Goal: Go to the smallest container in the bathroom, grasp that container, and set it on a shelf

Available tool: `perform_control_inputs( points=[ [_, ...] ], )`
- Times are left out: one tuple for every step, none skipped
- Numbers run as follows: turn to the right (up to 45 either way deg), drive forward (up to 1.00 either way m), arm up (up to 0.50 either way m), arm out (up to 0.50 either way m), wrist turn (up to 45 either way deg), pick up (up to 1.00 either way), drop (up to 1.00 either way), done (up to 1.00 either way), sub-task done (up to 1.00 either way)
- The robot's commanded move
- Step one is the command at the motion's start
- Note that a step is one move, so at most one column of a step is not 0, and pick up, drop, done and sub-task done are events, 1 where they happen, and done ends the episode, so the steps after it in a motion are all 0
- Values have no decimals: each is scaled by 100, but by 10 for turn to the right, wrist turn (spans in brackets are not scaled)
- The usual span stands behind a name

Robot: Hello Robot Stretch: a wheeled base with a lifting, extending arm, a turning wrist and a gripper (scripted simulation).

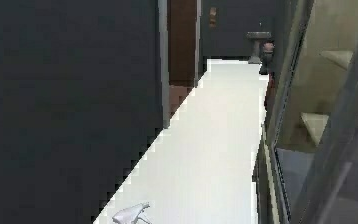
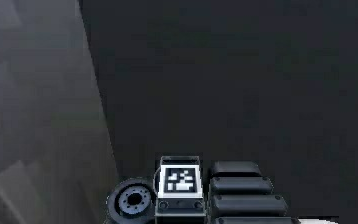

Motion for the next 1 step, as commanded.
perform_control_inputs(
  points=[
    [0, 45, 0, 0, 0, 0, 0, 0, 0]
  ],
)
